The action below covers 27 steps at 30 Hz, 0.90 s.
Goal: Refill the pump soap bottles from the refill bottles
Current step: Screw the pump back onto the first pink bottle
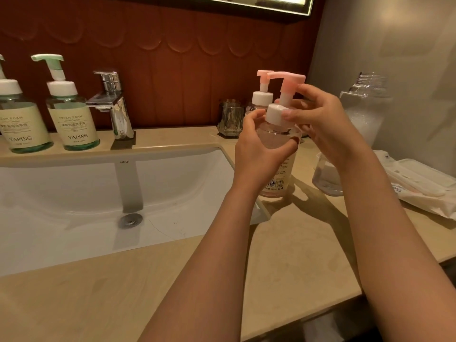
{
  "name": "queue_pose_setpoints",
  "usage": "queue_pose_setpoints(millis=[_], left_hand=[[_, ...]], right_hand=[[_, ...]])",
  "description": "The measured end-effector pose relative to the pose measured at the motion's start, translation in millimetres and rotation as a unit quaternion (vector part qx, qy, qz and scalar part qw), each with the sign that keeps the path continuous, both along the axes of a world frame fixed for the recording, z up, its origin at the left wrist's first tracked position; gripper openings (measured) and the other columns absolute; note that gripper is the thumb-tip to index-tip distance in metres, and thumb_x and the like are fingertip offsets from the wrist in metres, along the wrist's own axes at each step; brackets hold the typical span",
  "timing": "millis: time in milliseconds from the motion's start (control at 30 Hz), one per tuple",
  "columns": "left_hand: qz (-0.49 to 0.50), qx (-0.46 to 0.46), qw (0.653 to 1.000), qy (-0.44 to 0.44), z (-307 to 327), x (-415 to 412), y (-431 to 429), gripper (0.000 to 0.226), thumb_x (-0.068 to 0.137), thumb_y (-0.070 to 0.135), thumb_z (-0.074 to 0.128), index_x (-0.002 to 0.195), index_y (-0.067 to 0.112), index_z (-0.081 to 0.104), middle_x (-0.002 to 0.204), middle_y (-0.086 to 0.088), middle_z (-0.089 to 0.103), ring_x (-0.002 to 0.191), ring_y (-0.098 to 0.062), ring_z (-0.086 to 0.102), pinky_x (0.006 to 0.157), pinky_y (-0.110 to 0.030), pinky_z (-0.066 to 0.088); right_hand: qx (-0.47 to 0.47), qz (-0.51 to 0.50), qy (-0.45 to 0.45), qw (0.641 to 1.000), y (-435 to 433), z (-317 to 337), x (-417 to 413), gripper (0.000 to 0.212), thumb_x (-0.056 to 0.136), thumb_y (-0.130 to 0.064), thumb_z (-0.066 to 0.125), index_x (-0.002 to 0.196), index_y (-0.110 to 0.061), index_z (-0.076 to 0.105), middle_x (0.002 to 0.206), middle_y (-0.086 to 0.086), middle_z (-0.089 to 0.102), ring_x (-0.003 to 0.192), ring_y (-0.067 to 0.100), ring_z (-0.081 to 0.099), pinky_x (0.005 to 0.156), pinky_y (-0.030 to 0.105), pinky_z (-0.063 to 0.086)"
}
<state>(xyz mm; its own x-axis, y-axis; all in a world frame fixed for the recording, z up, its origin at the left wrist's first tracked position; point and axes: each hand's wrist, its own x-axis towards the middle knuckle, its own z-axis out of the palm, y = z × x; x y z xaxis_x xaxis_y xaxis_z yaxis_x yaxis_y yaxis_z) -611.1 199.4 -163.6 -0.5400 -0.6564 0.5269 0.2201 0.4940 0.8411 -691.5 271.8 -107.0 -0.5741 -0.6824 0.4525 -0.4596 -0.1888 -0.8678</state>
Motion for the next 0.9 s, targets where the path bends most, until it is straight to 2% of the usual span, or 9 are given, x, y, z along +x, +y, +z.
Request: queue_pose_setpoints(millis=[133, 233, 300, 433, 500, 600, 667, 767, 900], left_hand=[[0.004, -0.002, 1.0, -0.004, 0, -1, 0, 0.069, 0.077, 0.024, 0.074, 0.133, 0.02, 0.035, 0.133, 0.003, 0.048, 0.109, 0.0, 0.04, 0.088, -0.016, 0.036], [0.001, 0.004, 1.0, -0.003, 0, 0, 0, 0.068, 0.076, 0.023, 0.075, 0.132, 0.02, 0.036, 0.131, 0.003, 0.048, 0.108, -0.001, 0.041, 0.084, -0.01, 0.034], [-0.001, 0.005, 1.0, -0.002, 0, 0, 0, 0.068, 0.076, 0.022, 0.074, 0.132, 0.02, 0.036, 0.131, 0.003, 0.048, 0.108, -0.002, 0.042, 0.081, -0.006, 0.033], [0.004, 0.001, 1.0, -0.007, 0, 0, 1, 0.067, 0.077, 0.023, 0.074, 0.133, 0.02, 0.036, 0.134, 0.002, 0.048, 0.11, 0.0, 0.039, 0.089, -0.015, 0.035], [0.003, 0.003, 1.0, -0.01, 1, 0, 1, 0.066, 0.077, 0.023, 0.074, 0.132, 0.02, 0.037, 0.133, 0.002, 0.048, 0.109, 0.0, 0.04, 0.09, -0.018, 0.036], [0.0, 0.006, 1.0, -0.005, 1, 1, 1, 0.064, 0.077, 0.022, 0.074, 0.13, 0.02, 0.039, 0.129, 0.002, 0.05, 0.108, -0.003, 0.042, 0.087, -0.015, 0.037], [0.0, 0.005, 1.0, -0.005, 0, 1, 1, 0.063, 0.077, 0.023, 0.074, 0.13, 0.02, 0.039, 0.129, 0.003, 0.05, 0.108, -0.003, 0.042, 0.085, -0.012, 0.037], [0.004, -0.004, 1.0, -0.009, 0, 1, 1, 0.062, 0.079, 0.024, 0.072, 0.132, 0.021, 0.04, 0.134, 0.002, 0.048, 0.11, 0.0, 0.038, 0.09, -0.02, 0.037], [0.009, -0.012, 1.0, -0.009, 0, 1, 1, 0.062, 0.079, 0.025, 0.072, 0.133, 0.021, 0.042, 0.132, 0.002, 0.05, 0.111, -0.003, 0.041, 0.092, -0.023, 0.04]], right_hand=[[0.011, -0.061, 0.041, 0.997, -7, -4, 1, 0.071, 0.072, -0.022, 0.075, 0.134, -0.022, 0.04, 0.112, -0.004, 0.055, 0.101, 0.012, 0.055, 0.08, 0.026, 0.048], [0.014, 0.016, -0.013, 1.0, -3, -1, -2, 0.067, 0.08, -0.014, 0.067, 0.139, -0.017, 0.036, 0.12, 0.001, 0.056, 0.109, 0.016, 0.055, 0.088, 0.029, 0.047], [0.005, 0.02, -0.017, 1.0, -1, 0, -2, 0.065, 0.081, -0.007, 0.064, 0.14, -0.015, 0.037, 0.109, -0.005, 0.059, 0.101, 0.01, 0.057, 0.079, 0.021, 0.048], [0.008, -0.09, 0.058, 0.994, -9, -4, 2, 0.072, 0.072, -0.024, 0.076, 0.134, -0.019, 0.04, 0.105, -0.008, 0.055, 0.094, 0.008, 0.055, 0.066, 0.016, 0.047], [0.014, -0.058, 0.032, 0.998, -8, -3, 1, 0.073, 0.074, -0.026, 0.073, 0.137, -0.019, 0.037, 0.112, -0.005, 0.054, 0.101, 0.012, 0.054, 0.073, 0.02, 0.046], [0.008, 0.028, -0.026, 0.999, 0, 2, -3, 0.064, 0.082, -0.011, 0.063, 0.14, -0.014, 0.036, 0.113, -0.003, 0.06, 0.103, 0.01, 0.058, 0.082, 0.022, 0.047], [0.006, -0.002, -0.008, 1.0, 1, 0, -4, 0.064, 0.079, -0.009, 0.067, 0.138, -0.013, 0.041, 0.114, -0.002, 0.062, 0.101, 0.009, 0.06, 0.08, 0.022, 0.049], [0.005, -0.077, 0.055, 0.996, -6, -4, 0, 0.062, 0.071, -0.023, 0.076, 0.125, -0.02, 0.047, 0.095, -0.012, 0.056, 0.085, 0.001, 0.056, 0.063, 0.014, 0.046], [0.002, -0.021, 0.017, 1.0, -4, -1, -1, 0.06, 0.079, -0.021, 0.069, 0.133, -0.019, 0.042, 0.106, -0.012, 0.056, 0.094, 0.001, 0.055, 0.071, 0.015, 0.045]])
